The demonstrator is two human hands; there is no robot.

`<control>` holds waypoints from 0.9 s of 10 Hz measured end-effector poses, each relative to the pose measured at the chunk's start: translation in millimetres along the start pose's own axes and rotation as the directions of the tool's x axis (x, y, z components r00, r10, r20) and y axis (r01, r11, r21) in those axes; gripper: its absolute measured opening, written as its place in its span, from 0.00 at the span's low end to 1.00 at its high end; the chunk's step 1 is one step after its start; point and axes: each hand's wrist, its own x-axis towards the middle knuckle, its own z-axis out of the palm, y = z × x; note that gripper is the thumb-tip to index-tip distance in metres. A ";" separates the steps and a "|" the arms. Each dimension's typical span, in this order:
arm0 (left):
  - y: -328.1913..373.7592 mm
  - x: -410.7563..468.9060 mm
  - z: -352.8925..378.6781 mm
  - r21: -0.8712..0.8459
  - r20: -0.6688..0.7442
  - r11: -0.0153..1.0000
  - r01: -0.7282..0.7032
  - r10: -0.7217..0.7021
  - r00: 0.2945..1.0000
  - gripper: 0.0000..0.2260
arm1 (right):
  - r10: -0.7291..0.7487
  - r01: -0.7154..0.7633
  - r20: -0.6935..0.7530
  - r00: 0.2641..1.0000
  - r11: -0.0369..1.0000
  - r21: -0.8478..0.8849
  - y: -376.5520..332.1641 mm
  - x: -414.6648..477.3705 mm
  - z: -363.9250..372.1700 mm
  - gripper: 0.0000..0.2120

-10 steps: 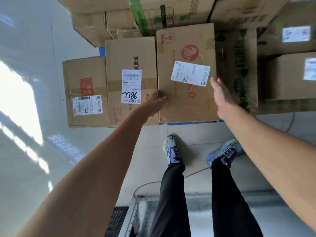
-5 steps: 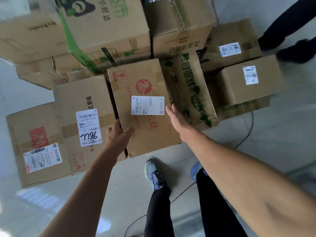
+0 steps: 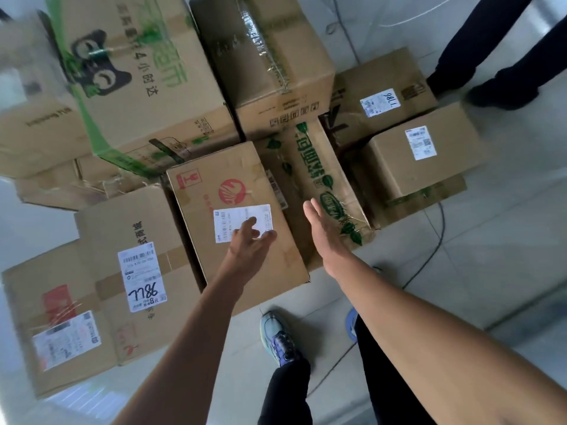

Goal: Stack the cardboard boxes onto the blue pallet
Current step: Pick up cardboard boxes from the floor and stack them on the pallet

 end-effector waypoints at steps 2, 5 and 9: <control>68.1 28.5 63.5 0.073 0.085 0.992 -0.106 0.100 0.991 0.25 | -0.034 0.049 -0.118 0.992 0.990 0.130 -1.7 23.6 -85.3 0.30; 183.2 123.5 205.2 0.197 0.208 0.972 -0.130 0.088 0.974 0.28 | 0.136 -0.029 -0.293 0.946 0.939 0.344 15.7 93.6 -237.7 0.33; 257.8 286.4 339.2 0.503 0.163 0.860 -0.088 0.006 0.987 0.34 | 0.407 -0.160 -0.318 0.856 0.795 0.585 64.5 217.3 -350.1 0.38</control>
